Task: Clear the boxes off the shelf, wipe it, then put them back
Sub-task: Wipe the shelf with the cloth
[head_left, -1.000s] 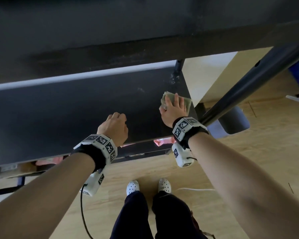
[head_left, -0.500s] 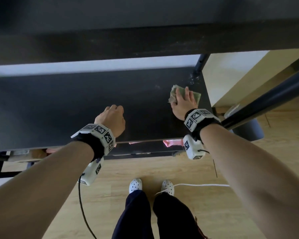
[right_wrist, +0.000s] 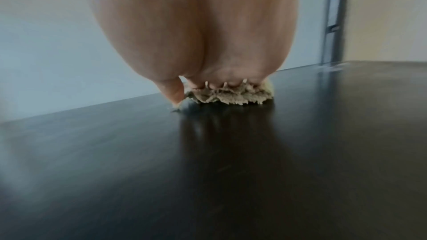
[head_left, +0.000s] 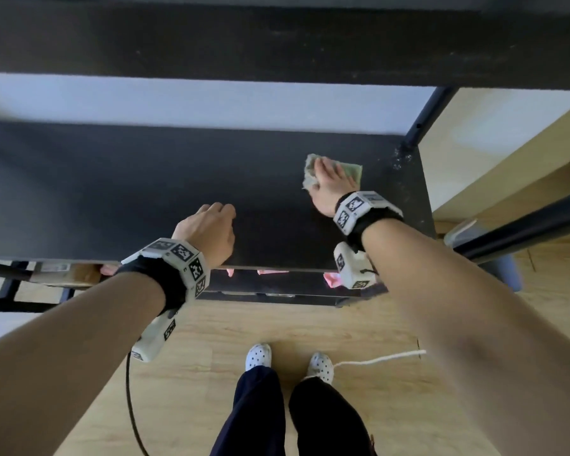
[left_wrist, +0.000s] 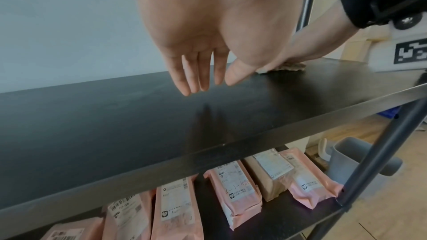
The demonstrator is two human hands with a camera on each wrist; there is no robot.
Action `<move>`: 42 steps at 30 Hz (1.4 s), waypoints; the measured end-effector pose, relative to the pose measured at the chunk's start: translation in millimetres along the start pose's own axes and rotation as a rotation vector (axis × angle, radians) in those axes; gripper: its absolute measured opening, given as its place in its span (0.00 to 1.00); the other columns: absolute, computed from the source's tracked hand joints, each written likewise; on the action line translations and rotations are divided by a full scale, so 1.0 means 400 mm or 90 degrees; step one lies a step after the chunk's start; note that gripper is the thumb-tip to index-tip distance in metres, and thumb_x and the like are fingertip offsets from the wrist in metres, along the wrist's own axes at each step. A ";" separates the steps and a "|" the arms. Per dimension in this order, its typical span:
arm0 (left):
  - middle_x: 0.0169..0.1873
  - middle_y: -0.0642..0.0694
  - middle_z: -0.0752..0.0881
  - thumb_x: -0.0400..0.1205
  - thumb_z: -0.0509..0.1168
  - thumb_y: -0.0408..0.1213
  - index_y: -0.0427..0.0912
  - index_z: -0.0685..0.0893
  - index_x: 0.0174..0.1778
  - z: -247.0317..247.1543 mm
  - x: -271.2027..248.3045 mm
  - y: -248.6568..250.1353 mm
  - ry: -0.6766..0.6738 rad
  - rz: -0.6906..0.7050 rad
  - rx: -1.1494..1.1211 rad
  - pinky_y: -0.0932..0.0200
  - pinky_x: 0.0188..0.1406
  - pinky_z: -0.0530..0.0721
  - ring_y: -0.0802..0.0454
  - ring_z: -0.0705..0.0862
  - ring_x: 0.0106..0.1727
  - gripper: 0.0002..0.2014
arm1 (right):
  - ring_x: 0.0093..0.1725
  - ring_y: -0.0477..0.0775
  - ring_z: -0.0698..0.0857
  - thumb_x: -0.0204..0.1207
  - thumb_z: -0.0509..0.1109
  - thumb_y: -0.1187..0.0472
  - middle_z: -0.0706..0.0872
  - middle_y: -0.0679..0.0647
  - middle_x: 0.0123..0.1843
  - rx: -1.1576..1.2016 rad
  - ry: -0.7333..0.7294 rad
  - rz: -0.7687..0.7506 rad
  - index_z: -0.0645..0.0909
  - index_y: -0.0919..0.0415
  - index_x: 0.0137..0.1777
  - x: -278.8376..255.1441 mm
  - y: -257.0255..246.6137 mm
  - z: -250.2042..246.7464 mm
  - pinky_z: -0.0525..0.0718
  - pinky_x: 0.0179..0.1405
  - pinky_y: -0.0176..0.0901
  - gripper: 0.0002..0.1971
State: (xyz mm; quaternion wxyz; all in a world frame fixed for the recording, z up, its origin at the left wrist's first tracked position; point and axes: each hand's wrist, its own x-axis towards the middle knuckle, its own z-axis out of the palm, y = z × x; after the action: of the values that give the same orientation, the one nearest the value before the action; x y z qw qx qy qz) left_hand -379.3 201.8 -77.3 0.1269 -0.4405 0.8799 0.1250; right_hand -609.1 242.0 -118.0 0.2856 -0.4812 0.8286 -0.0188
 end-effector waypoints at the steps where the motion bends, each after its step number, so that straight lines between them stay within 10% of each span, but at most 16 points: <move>1: 0.64 0.45 0.79 0.85 0.53 0.37 0.41 0.74 0.68 0.001 -0.003 -0.007 0.009 0.004 -0.006 0.47 0.58 0.79 0.46 0.75 0.68 0.16 | 0.85 0.55 0.44 0.85 0.48 0.52 0.42 0.50 0.86 0.013 0.011 0.046 0.42 0.56 0.84 0.005 0.035 -0.022 0.43 0.84 0.51 0.30; 5: 0.63 0.45 0.80 0.84 0.53 0.37 0.42 0.74 0.67 -0.003 -0.009 -0.028 0.041 0.008 -0.030 0.44 0.57 0.81 0.46 0.76 0.67 0.16 | 0.85 0.58 0.44 0.85 0.50 0.48 0.43 0.54 0.86 0.016 -0.010 0.090 0.43 0.60 0.84 -0.024 0.076 -0.036 0.46 0.84 0.54 0.33; 10: 0.64 0.46 0.80 0.84 0.54 0.36 0.43 0.73 0.68 -0.007 -0.007 -0.031 0.038 -0.026 -0.038 0.46 0.57 0.79 0.47 0.75 0.68 0.16 | 0.81 0.62 0.60 0.81 0.55 0.50 0.60 0.58 0.82 -0.022 0.028 -0.119 0.58 0.57 0.78 -0.074 -0.121 0.068 0.57 0.80 0.57 0.27; 14: 0.64 0.47 0.80 0.83 0.56 0.37 0.42 0.74 0.67 0.002 -0.007 -0.045 0.039 -0.046 -0.017 0.48 0.57 0.79 0.47 0.75 0.68 0.15 | 0.85 0.58 0.46 0.84 0.51 0.54 0.48 0.53 0.86 -0.015 -0.083 -0.237 0.57 0.56 0.81 -0.087 -0.265 0.099 0.44 0.83 0.53 0.25; 19: 0.62 0.45 0.80 0.84 0.54 0.36 0.42 0.74 0.67 0.006 -0.003 -0.070 0.032 -0.065 -0.014 0.45 0.56 0.80 0.46 0.75 0.68 0.15 | 0.85 0.51 0.47 0.83 0.53 0.61 0.50 0.49 0.86 -0.007 -0.107 -0.313 0.57 0.54 0.82 -0.112 -0.197 0.068 0.51 0.83 0.48 0.27; 27: 0.64 0.46 0.79 0.84 0.54 0.38 0.42 0.73 0.67 0.004 0.012 -0.048 0.011 -0.047 0.001 0.47 0.57 0.80 0.47 0.74 0.68 0.16 | 0.85 0.53 0.46 0.87 0.47 0.53 0.47 0.50 0.86 -0.073 -0.079 -0.292 0.51 0.52 0.84 -0.034 -0.184 0.059 0.45 0.84 0.49 0.26; 35: 0.61 0.45 0.80 0.84 0.55 0.38 0.40 0.75 0.65 -0.003 0.027 -0.092 0.007 -0.054 0.024 0.48 0.54 0.81 0.46 0.77 0.65 0.15 | 0.85 0.57 0.41 0.85 0.48 0.51 0.40 0.52 0.86 0.014 -0.038 0.001 0.43 0.50 0.84 0.045 -0.006 -0.031 0.42 0.84 0.53 0.29; 42: 0.63 0.44 0.79 0.81 0.56 0.34 0.41 0.74 0.66 -0.012 0.040 -0.100 0.019 -0.113 -0.026 0.46 0.57 0.78 0.45 0.75 0.67 0.17 | 0.85 0.57 0.39 0.83 0.50 0.55 0.40 0.52 0.86 -0.050 -0.084 -0.241 0.45 0.49 0.84 -0.021 -0.319 0.108 0.38 0.82 0.52 0.30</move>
State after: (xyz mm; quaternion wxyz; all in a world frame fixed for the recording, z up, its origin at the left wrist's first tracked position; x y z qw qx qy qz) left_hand -356.6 165.0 -82.5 0.1153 -0.5211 0.8364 0.1247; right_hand -484.3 191.0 -111.5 0.3115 -0.6394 0.7029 -0.0084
